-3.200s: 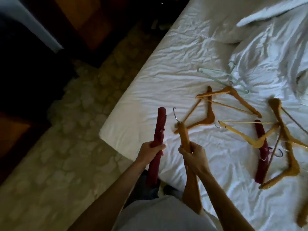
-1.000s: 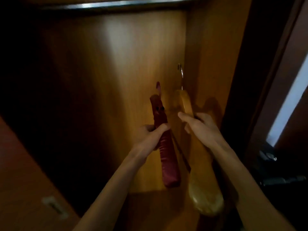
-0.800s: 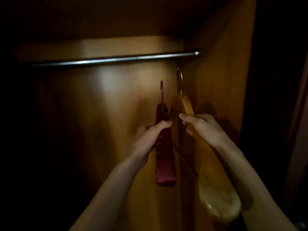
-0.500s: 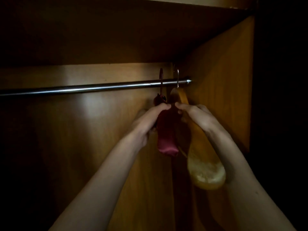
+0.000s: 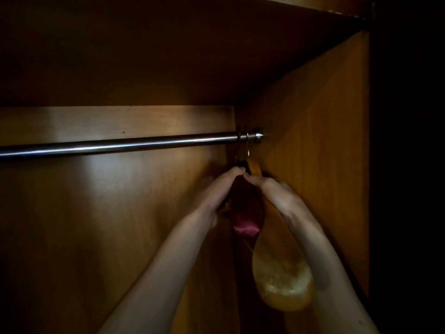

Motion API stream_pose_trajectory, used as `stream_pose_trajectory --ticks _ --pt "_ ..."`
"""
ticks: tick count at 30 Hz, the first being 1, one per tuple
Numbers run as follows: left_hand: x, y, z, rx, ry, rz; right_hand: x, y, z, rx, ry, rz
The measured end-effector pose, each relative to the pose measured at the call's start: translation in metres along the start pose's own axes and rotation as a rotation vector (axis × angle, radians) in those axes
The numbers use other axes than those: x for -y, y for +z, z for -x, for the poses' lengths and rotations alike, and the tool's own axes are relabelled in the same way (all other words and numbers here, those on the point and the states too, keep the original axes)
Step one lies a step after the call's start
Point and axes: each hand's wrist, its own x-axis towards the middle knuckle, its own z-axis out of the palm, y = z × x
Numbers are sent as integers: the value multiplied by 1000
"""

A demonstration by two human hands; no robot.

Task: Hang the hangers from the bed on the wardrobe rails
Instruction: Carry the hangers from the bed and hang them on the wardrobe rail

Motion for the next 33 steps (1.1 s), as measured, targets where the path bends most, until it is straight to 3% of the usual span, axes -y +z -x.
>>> stream_pose_trajectory --ticks 11,19,25,30,33 --pt "36 4 2 -57 -4 42 -33 -10 8 -13 -12 -106" --pt "157 -9 66 -98 164 -106 -146 -29 91 -114 -36 -109" --pt "317 -12 121 153 -102 -415 -278 -40 166 121 339 164" --pt "433 -10 161 425 -378 -551 -391 -50 230 32 658 320" --pt "489 -3 182 638 -424 -699 -441 -61 274 -27 770 372"
